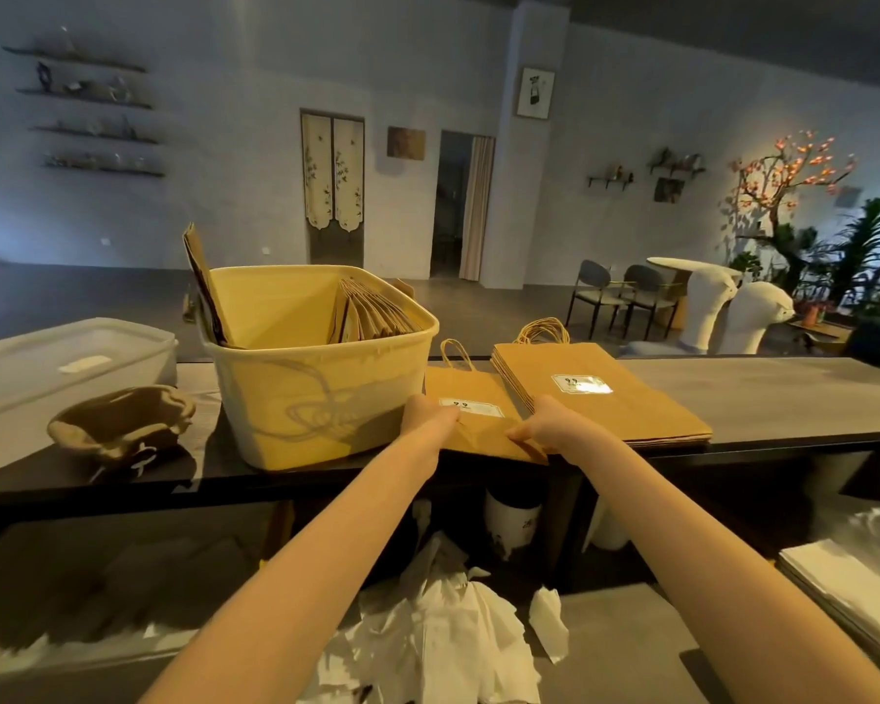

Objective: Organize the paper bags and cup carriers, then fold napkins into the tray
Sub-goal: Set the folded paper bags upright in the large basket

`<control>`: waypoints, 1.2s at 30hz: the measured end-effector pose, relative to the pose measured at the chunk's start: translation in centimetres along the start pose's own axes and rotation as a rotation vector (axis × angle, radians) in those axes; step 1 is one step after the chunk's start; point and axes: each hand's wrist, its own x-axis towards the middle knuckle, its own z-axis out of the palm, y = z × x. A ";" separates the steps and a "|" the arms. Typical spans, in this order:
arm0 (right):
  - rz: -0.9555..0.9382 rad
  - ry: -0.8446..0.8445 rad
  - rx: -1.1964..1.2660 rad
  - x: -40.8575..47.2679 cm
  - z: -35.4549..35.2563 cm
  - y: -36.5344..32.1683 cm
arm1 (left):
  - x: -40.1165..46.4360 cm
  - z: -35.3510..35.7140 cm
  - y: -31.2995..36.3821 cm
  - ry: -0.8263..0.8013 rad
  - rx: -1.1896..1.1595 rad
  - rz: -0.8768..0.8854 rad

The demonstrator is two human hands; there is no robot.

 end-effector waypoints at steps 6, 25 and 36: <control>-0.009 -0.078 0.291 -1.4 -1.8 0.6 | -1.7 0.0 1.6 0.038 -0.002 0.244; -0.806 0.779 -0.471 -7.4 -5.4 -6.5 | -6.5 -10.3 11.8 0.235 0.336 0.924; -0.696 0.251 0.279 -6.1 -4.9 -12.1 | -4.6 -14.2 10.7 0.390 0.334 1.038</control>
